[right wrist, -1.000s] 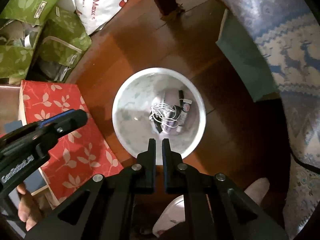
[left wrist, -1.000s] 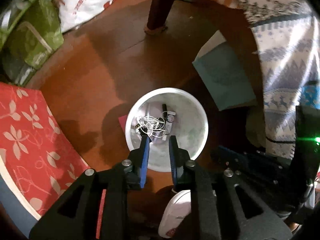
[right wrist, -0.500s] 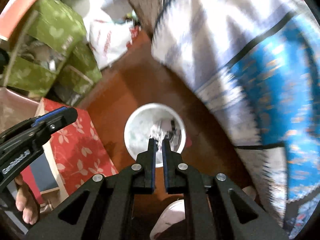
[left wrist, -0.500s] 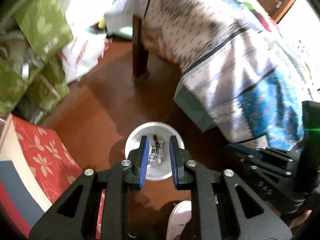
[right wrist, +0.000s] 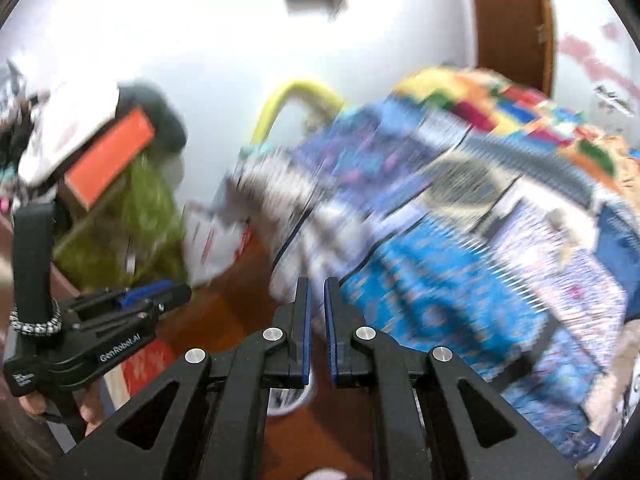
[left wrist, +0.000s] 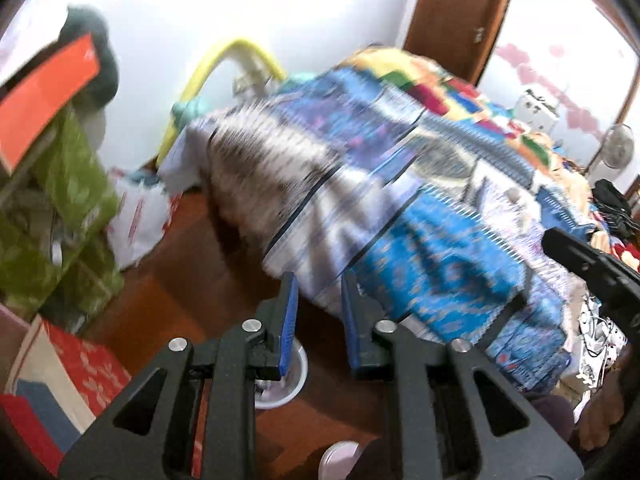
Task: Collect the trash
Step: 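Move both tools back to the remaining items on the bed, then grasp the clear bag with yellow item with the left tool while the right tool grasps the pink charm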
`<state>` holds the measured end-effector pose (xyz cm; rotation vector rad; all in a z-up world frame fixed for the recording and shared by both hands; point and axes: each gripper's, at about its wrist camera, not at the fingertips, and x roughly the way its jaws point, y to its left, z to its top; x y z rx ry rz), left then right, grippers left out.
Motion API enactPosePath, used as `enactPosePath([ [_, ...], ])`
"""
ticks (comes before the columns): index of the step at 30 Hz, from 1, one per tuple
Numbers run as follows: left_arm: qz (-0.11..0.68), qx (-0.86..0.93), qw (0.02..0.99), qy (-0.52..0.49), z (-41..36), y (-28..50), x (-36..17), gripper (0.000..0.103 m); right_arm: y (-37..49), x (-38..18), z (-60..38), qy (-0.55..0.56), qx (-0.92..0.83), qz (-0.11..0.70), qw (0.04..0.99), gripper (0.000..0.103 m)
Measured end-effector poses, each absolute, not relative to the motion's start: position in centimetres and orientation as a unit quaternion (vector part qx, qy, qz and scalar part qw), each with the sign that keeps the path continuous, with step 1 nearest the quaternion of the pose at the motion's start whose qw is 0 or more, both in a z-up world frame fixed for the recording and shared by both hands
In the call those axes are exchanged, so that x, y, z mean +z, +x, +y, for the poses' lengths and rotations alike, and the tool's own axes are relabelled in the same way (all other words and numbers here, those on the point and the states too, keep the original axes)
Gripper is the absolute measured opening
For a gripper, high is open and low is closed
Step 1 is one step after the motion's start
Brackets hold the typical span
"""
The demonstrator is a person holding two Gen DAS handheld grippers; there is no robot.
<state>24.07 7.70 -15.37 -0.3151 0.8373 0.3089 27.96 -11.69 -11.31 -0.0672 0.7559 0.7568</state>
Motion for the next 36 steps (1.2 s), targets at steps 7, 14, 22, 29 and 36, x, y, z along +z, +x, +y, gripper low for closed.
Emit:
enactPosePath([
  [7,0.346,0.112,0.922,-0.135,2.5,27.0,-10.2,0.061,28.9,-8.0,-18.6,-0.021,0.271,0.295,0.916,0.06],
  [14,0.341,0.057,0.931,-0.113,-2.8,31.6,-8.7,0.063,31.2,-7.7,-24.7,-0.034,0.198,0.284,0.938,0.063],
  [22,0.355,0.003,0.93,-0.091,-8.7,37.1,-9.9,0.063,35.1,-11.0,-30.9,-0.025,0.145,0.326,0.934,0.063],
  [29,0.393,-0.024,0.915,-0.084,-11.9,42.2,-13.7,0.063,39.2,-16.1,-32.6,-0.015,0.132,0.381,0.915,0.062],
  [36,0.425,-0.039,0.901,-0.078,-13.4,46.5,-17.9,0.063,43.9,-20.9,-31.9,-0.008,0.145,0.419,0.896,0.062],
])
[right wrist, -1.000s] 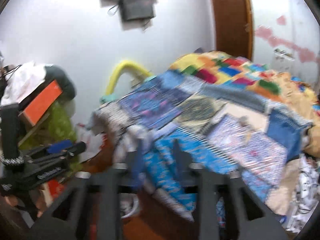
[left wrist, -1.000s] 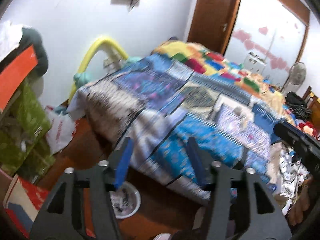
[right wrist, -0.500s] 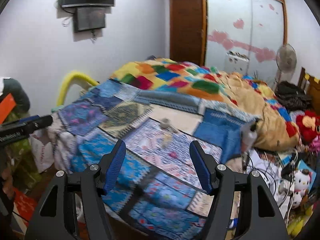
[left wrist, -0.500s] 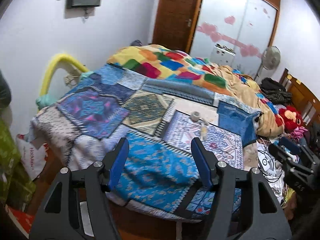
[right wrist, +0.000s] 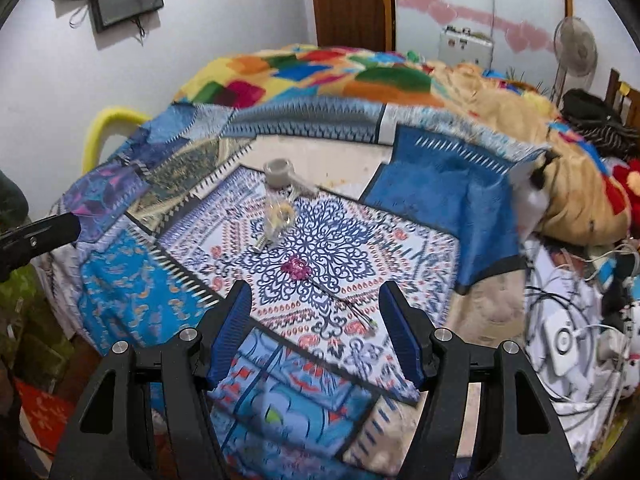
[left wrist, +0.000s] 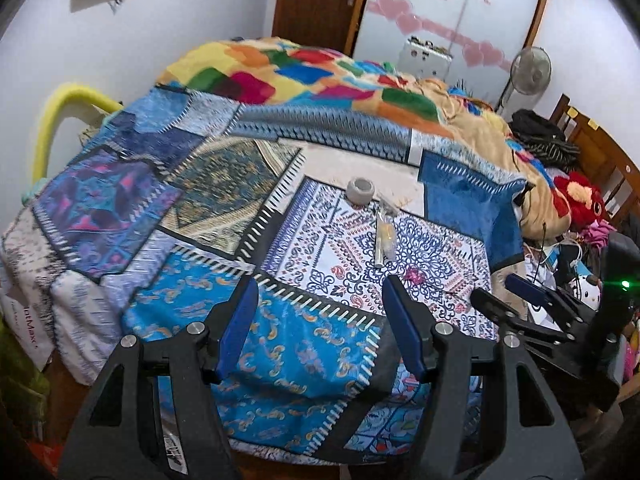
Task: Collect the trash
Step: 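Grasp the clear bag with yellow item with the left tool while the right tool grasps the pink charm, then carry the clear bag and pink charm with both tools over the bin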
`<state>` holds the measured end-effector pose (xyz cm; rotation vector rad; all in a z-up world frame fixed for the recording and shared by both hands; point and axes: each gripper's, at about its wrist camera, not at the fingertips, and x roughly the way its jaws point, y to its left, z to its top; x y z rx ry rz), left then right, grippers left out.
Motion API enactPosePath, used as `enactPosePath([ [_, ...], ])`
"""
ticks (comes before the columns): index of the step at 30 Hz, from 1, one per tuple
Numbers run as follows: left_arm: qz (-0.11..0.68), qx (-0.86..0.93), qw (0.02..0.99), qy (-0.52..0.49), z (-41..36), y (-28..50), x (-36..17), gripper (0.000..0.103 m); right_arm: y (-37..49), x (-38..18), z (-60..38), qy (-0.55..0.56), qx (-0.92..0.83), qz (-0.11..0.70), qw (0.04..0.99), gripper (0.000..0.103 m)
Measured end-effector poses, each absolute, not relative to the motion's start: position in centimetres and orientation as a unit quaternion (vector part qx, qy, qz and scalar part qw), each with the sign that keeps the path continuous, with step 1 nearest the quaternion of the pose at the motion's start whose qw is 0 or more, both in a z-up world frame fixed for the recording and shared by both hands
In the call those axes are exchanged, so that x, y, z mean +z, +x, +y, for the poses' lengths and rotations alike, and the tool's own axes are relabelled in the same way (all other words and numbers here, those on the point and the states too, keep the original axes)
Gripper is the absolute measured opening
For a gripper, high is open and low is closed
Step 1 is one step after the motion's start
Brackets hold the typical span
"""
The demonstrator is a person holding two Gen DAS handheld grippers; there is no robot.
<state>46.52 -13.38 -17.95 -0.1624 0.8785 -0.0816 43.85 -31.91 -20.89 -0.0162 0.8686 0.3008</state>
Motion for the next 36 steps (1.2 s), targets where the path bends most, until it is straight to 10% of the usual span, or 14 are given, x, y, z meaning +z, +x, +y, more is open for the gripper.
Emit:
enactPosePath([
  [5,0.439,-0.043,0.894,-0.074,-14.1,49.4,-20.6,0.063,46.4,-23.4,-30.6,-0.028,0.152,0.436,0.887,0.062],
  [18,0.465,-0.102,0.876,-0.077,-17.9,56.5,-25.2,0.049,47.1,-25.8,-29.3,-0.089,0.183,0.434,0.878,0.017],
  [31,0.491,-0.13,0.857,-0.084,-21.3,60.9,-28.0,0.031,48.0,-25.3,-33.7,-0.006,0.155,0.452,0.878,0.017],
  [36,0.49,-0.153,0.854,-0.078,-22.5,61.0,-27.7,0.008,48.2,-24.9,-34.1,-0.002,0.141,0.455,0.88,0.017],
])
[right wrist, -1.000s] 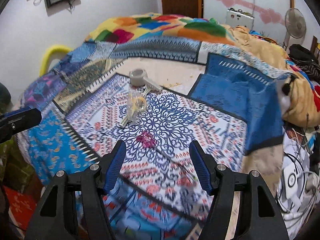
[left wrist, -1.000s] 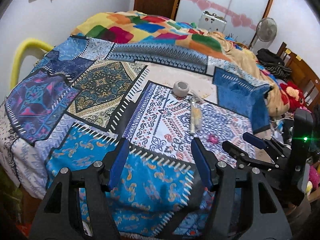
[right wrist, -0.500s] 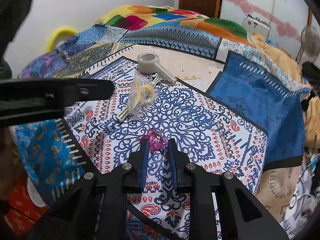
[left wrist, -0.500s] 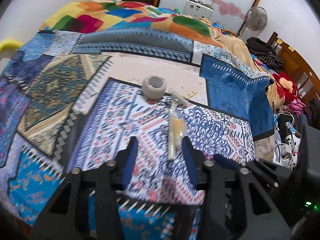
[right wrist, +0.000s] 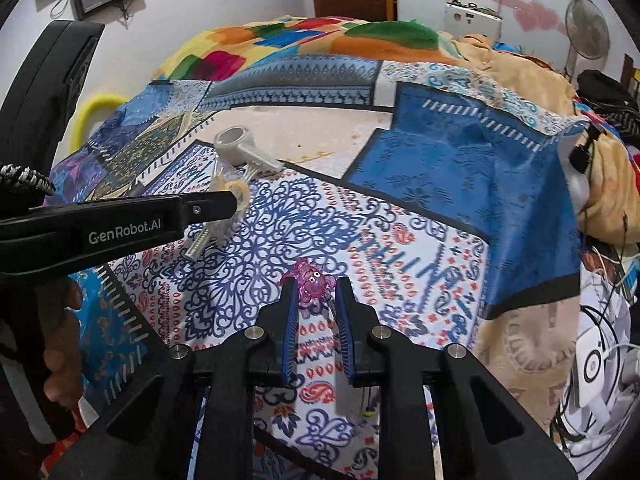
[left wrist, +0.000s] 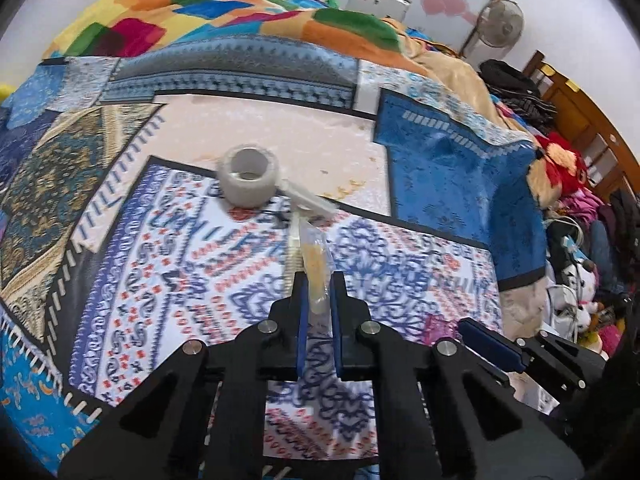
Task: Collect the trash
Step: 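Carry the clear bag and pink charm with both tools over the bin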
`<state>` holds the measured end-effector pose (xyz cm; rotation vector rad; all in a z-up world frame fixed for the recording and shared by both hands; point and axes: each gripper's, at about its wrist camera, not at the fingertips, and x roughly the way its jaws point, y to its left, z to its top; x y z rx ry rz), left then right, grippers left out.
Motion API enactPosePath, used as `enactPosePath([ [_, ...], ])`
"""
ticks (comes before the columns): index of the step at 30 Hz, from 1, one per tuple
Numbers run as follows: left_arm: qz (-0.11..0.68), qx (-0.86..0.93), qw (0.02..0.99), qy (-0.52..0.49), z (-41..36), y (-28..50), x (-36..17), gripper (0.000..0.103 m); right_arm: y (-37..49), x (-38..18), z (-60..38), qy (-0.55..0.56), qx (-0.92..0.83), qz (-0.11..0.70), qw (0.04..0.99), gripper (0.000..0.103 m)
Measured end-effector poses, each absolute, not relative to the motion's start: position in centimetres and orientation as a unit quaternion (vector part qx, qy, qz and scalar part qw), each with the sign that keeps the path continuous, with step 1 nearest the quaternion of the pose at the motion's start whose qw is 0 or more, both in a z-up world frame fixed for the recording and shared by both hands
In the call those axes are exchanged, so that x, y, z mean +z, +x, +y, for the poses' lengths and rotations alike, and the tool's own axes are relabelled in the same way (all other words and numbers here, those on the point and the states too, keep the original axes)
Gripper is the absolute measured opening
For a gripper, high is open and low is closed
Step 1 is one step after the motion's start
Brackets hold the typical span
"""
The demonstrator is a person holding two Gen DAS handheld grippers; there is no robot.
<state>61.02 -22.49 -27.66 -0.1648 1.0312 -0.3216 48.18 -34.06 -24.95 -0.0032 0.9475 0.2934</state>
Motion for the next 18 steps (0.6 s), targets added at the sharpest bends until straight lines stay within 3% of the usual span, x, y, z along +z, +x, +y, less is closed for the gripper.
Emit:
enactPosePath([
  [8,0.477,-0.158,0.862,-0.066,-23.0,58.6,-24.2,0.007,47.7,-22.5,-34.6,0.002,0.129,0.454,0.882,0.017],
  [18,0.436,-0.137,0.888,-0.053,-20.7,52.6,-16.8,0.007,44.5,-14.9,-33.4,-0.011,0.133,0.404,0.905,0.017],
])
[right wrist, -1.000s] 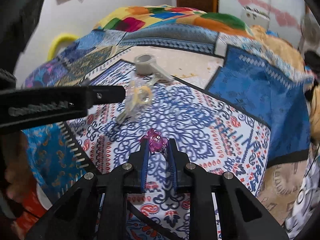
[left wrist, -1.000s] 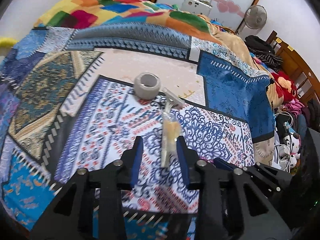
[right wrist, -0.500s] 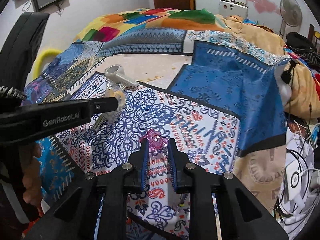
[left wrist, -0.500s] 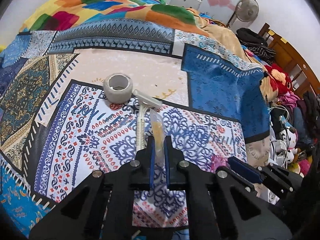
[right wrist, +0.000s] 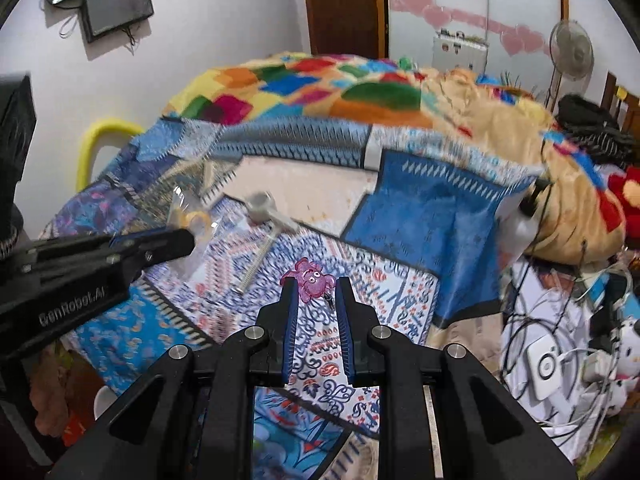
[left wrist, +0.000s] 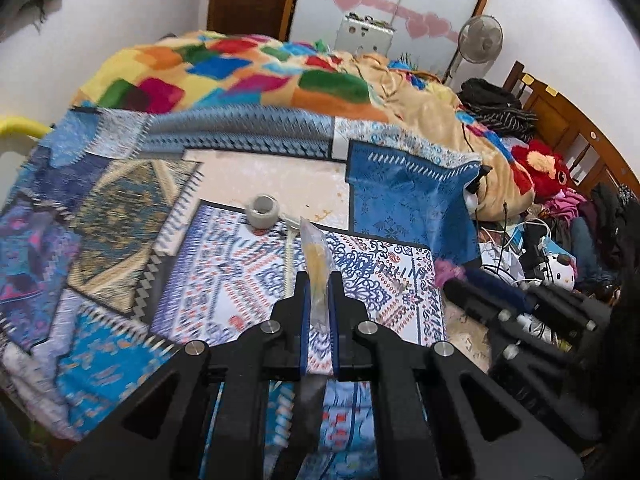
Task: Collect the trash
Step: 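Carry the clear bag and pink charm with both tools over the bin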
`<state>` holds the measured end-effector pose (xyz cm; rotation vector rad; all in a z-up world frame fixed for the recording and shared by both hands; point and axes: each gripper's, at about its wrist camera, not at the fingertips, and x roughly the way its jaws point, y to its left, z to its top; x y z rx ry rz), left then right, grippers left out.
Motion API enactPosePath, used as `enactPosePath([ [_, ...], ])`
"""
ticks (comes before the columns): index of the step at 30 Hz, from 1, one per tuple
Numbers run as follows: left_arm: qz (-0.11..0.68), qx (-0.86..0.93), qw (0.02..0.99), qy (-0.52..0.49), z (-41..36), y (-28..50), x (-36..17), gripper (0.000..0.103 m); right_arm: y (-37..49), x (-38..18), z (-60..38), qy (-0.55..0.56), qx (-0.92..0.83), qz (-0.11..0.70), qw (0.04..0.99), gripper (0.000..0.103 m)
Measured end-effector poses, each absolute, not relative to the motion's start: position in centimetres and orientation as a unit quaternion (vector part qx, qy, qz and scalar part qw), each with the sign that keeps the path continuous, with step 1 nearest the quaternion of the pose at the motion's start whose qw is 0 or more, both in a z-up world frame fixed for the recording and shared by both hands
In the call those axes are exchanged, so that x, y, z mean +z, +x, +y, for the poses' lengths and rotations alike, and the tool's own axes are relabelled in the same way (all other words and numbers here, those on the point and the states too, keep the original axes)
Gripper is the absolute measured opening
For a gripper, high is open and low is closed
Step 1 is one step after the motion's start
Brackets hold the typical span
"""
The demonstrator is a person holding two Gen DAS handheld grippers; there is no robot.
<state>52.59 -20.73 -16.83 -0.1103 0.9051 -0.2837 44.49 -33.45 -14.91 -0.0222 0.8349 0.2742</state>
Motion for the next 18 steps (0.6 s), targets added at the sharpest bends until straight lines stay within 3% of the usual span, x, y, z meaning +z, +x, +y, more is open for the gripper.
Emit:
enactPosePath([
  [18,0.378,-0.049,0.922,-0.072,-9.2,37.9,-8.6,0.007,35.0,-5.4,-24.8,-0.038,0.21,0.335,0.918,0.017],
])
